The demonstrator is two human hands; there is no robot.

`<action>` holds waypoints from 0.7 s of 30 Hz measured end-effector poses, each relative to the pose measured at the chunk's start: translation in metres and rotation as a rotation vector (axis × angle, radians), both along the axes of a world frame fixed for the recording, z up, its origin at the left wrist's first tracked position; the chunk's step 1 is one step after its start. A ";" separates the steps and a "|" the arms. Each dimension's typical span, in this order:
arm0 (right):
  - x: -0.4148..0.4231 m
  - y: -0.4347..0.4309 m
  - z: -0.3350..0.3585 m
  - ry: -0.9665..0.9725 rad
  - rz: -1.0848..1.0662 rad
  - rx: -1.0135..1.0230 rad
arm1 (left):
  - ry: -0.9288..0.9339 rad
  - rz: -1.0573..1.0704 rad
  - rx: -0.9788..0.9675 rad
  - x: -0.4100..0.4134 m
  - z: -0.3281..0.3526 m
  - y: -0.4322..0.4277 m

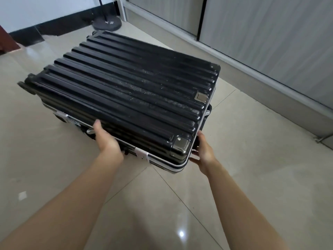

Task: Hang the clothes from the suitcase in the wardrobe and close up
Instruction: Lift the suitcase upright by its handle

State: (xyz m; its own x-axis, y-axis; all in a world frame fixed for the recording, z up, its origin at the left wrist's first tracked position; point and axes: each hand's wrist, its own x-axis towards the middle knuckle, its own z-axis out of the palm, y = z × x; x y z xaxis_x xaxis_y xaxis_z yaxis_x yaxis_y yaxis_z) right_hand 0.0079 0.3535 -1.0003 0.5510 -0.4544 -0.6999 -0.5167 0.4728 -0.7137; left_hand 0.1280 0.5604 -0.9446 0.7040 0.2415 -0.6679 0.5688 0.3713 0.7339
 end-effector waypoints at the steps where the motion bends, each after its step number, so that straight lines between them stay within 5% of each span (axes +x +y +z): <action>1: 0.008 0.000 -0.003 -0.026 -0.022 0.021 | -0.010 -0.040 0.002 -0.004 0.000 0.001; 8: 0.038 -0.005 -0.022 -0.128 -0.267 0.113 | -0.099 -0.418 0.173 -0.026 0.000 -0.002; 17: 0.012 -0.006 -0.048 0.033 -0.535 0.064 | -0.109 -0.413 0.222 -0.038 0.001 0.009; 21: 0.005 -0.013 -0.016 -0.026 -0.518 -0.130 | -0.122 -0.350 0.285 -0.040 -0.001 0.003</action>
